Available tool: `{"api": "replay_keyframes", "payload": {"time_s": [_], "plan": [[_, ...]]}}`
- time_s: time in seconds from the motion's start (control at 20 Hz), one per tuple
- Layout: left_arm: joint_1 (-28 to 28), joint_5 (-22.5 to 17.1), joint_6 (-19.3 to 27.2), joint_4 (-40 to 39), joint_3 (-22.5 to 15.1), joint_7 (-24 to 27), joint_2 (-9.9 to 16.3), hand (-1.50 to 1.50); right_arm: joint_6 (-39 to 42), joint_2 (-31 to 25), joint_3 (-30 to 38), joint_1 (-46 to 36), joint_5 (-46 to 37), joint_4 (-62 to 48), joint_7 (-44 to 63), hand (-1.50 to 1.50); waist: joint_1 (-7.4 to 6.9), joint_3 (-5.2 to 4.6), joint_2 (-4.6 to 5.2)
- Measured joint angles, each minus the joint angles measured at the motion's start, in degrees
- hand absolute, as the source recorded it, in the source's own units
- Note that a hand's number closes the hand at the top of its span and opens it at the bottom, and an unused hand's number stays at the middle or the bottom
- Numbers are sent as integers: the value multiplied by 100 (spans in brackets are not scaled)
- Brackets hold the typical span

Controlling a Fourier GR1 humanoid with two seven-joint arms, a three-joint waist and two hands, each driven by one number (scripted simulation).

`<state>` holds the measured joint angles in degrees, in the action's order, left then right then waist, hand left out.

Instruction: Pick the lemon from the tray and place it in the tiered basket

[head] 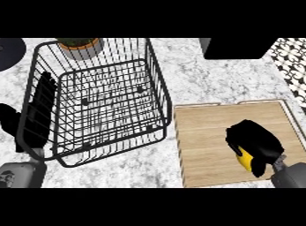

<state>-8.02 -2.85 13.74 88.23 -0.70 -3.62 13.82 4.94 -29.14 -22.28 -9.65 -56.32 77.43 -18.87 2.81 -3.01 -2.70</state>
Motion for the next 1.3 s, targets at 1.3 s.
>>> {"api": "replay_keyframes", "payload": {"time_s": [1.3], "plan": [[-28, -59, -136, -37, -88, 103, -105, 0, 1864, 2744, -1947, -1488, -1662, 3171, 7568, 150, -226, 269, 155]]}}
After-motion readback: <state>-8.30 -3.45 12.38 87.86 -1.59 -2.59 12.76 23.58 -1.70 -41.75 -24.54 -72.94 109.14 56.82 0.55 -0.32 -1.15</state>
